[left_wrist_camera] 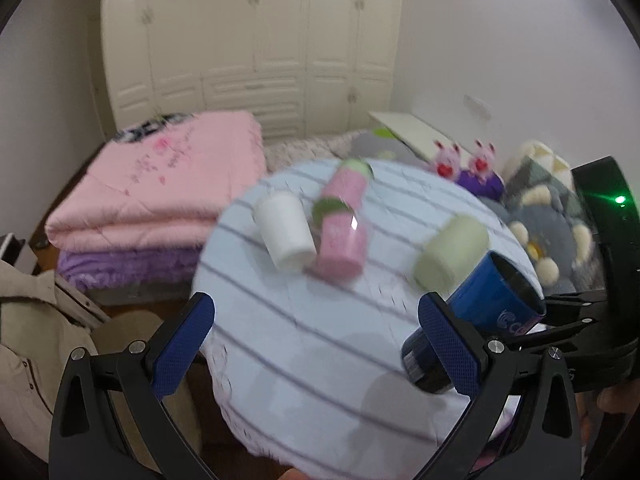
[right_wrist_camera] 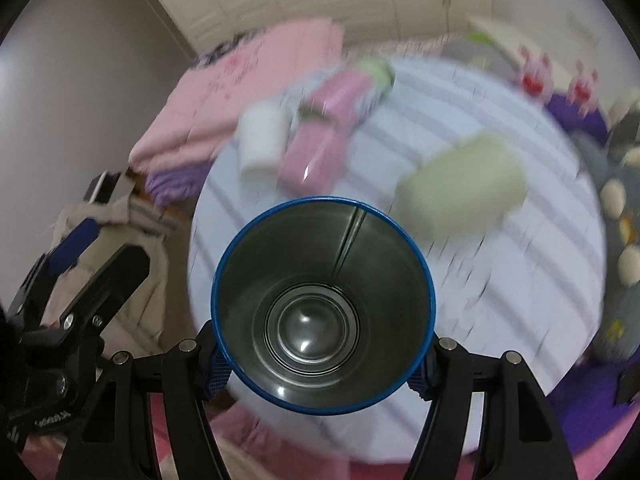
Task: Flip cup upright
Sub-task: 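Lift the blue can with the right gripper and rotate it open end up, then lower the upright blue can onto the table and open the right gripper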
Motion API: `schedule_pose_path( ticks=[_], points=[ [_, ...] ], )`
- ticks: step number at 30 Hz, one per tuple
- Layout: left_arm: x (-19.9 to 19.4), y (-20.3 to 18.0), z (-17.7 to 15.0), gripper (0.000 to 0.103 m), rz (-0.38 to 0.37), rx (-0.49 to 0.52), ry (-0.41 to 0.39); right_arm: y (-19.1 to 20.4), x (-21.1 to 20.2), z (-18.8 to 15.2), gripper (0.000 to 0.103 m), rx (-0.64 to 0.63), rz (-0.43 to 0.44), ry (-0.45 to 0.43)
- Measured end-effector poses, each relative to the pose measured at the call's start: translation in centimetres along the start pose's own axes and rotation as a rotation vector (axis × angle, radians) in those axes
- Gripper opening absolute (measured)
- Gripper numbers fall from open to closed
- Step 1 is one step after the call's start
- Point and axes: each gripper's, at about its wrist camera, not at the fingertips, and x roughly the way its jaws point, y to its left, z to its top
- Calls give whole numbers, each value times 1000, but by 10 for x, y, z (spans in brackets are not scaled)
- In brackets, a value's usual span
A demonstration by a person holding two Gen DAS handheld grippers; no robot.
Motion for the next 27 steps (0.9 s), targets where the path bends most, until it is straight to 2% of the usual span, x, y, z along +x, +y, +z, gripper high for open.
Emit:
schedule_pose_path(
  ticks=[3,7,11,17,19,23,27],
  points=[
    [8,0,-9,103,-33,1,60,-7,19,-11,69,32,86,101],
    [24,-2,-18,103,17,17,108,-11,49,-8,69,61,105,154],
    [38,8,-15,103,38,-34,135,-9,61,5,69,74,130,117],
    [60,12,-6,103,83,-52,167,-14,83,22,69,83,164,89],
    [66,11,-5,103,81,-53,176,-15,88,24,70,90,165,86],
    [69,10,-1,103,45,-67,181,-23,81,18,80,107,141,28],
    [68,1,1,103,8,-69,176,-29,64,14,80,122,95,-36]
  ],
)
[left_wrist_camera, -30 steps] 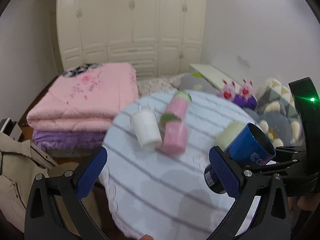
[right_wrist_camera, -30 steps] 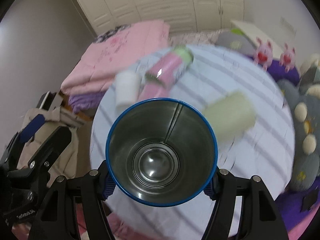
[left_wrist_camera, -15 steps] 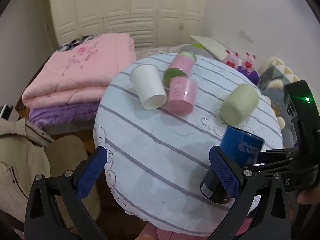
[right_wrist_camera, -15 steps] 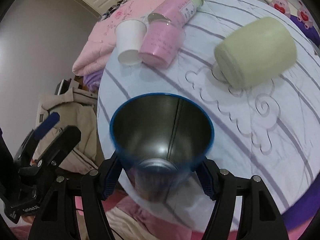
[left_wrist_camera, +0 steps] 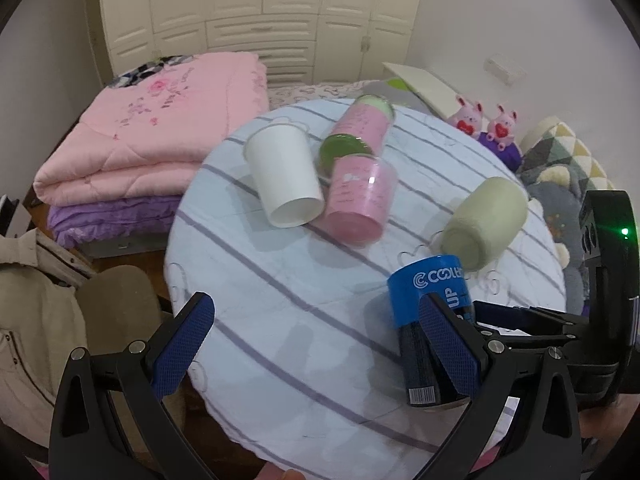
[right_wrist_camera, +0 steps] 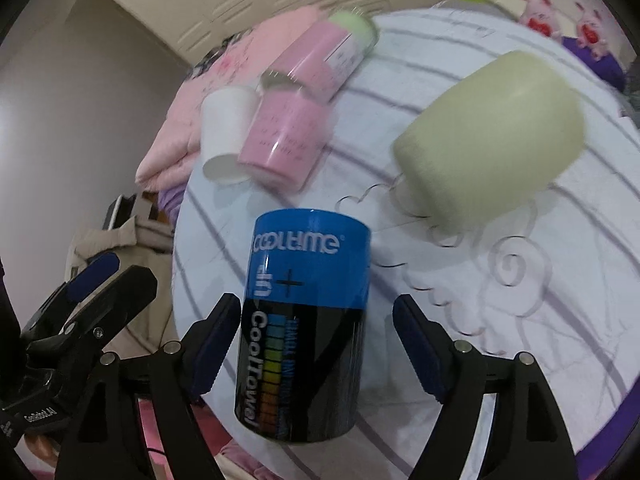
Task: Flip cup upright
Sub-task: 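Lower the upright blue can onto the table and open the right gripper, then move the left gripper to the upright blue can and close on it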
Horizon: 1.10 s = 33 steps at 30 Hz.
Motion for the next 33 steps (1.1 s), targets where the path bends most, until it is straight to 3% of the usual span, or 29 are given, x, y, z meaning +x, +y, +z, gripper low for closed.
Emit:
schedule_pose_path(
  ticks=[7,15,33],
  points=[
    [-12,-20,-3,103,-77,23,3,-9,-41,-15,82,-16,-78,-125],
    [-23,-52,-12,103,-76,68,-2,-19,-75,-36,83,-68,-266,-232],
    [-17,-90,-17,103,7,88,-14,-53,-96,-50,83,-66,-310,-290]
  ],
)
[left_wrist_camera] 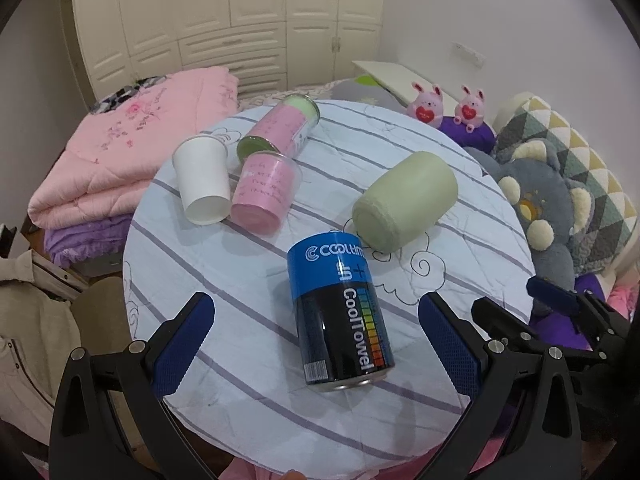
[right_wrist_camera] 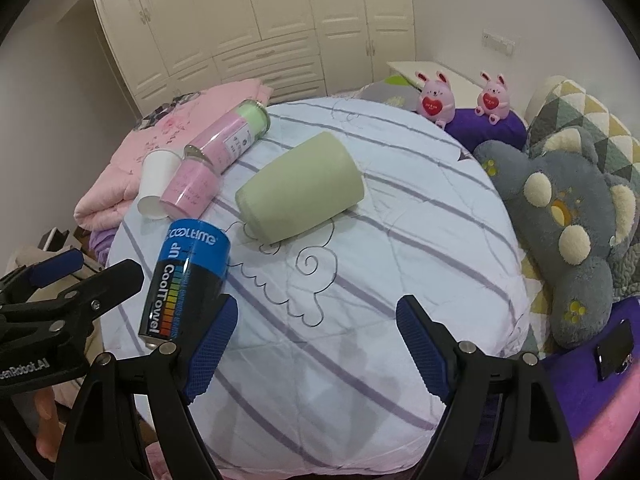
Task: Flip cup upright
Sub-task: 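Move the left gripper to the upright blue can and close on it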
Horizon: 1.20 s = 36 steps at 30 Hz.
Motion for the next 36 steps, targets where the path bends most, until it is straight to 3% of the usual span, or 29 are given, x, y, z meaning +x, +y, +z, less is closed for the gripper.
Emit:
schedule_pose_path(
  ticks=[9,20,25,29,34,36],
  points=[
    [25,-8,3,103,33,-14,29,-4,12,2,83,-51,-46,-27],
    [65,-7,12,103,38,-89,139,-14,31,11,83,-62,-41,6],
    [88,-2,13,103,87,-120,218,-16,40,13,83,-62,-32,22],
    [95,-2,13,102,88,-130,233,-14,47,12,83,-73,-28,38],
    [107,-6,16,97,98,-118,255,-15,51,12,83,-76,-25,45],
    [110,-7,17,85,85,-116,266,-15,52,12,83,-75,-26,49]
  ],
)
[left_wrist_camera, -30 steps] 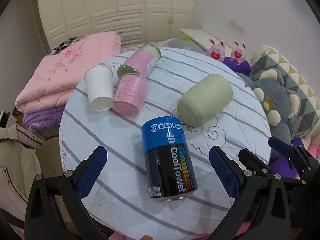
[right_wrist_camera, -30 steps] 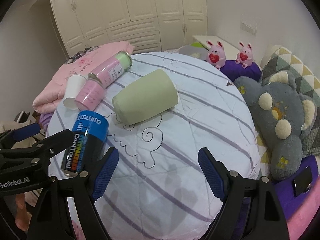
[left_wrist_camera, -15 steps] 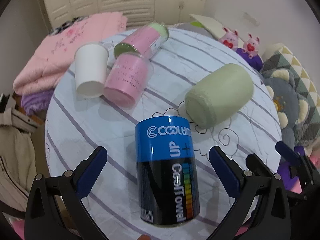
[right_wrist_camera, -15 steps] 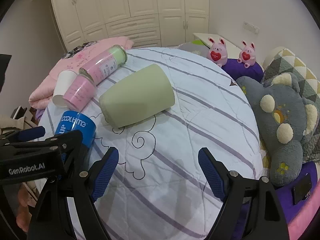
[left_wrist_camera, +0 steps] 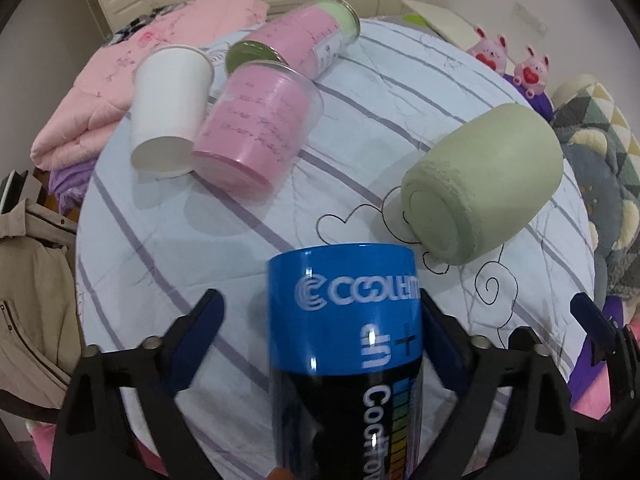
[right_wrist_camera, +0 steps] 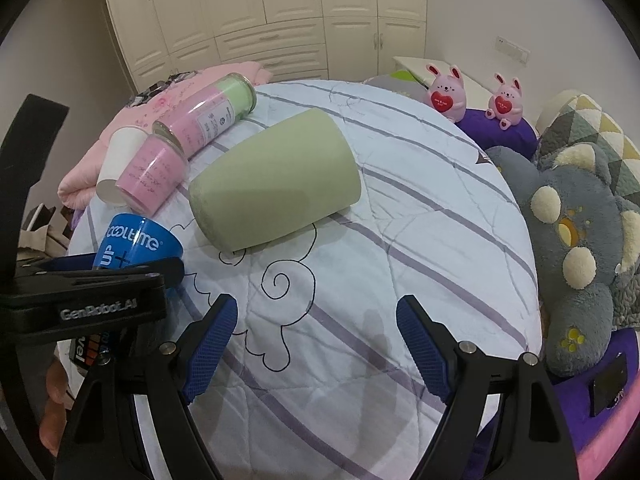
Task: Flip cup upright
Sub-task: 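Move the left gripper to the upright blue can and close on it, then lift the blue can with the left gripper, keeping its open end up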
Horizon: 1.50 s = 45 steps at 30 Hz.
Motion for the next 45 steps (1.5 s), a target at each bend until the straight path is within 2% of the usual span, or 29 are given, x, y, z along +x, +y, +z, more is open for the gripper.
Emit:
schedule_pose_path(
  ticks=[3,10,17,23,29,35,38,41,45],
  points=[
    [0,-2,1,72,-20,8,-4,0,1,-1,83,-2,-1,6],
    [-14,5,-2,71,-33,18,-76,3,1,-2,83,-4,-4,11],
    [-47,19,0,71,-14,31,-247,12,-3,-1,83,-9,8,-6],
    [-55,22,3,70,-36,30,-299,23,-6,3,83,-21,15,-32],
    [-69,13,-5,69,-25,97,-396,26,-7,4,83,-18,5,-55],
    [-72,8,-9,68,-35,118,-415,26,-9,3,83,-10,-7,-54],
    [-69,8,-12,69,-38,126,-392,26,-11,3,83,-6,-7,-56],
    [-67,9,-15,79,-38,123,-380,27,-13,2,83,-7,-5,-58],
    [-70,14,-23,80,-40,117,-375,31,-17,2,83,-16,-7,-66]
  ],
)
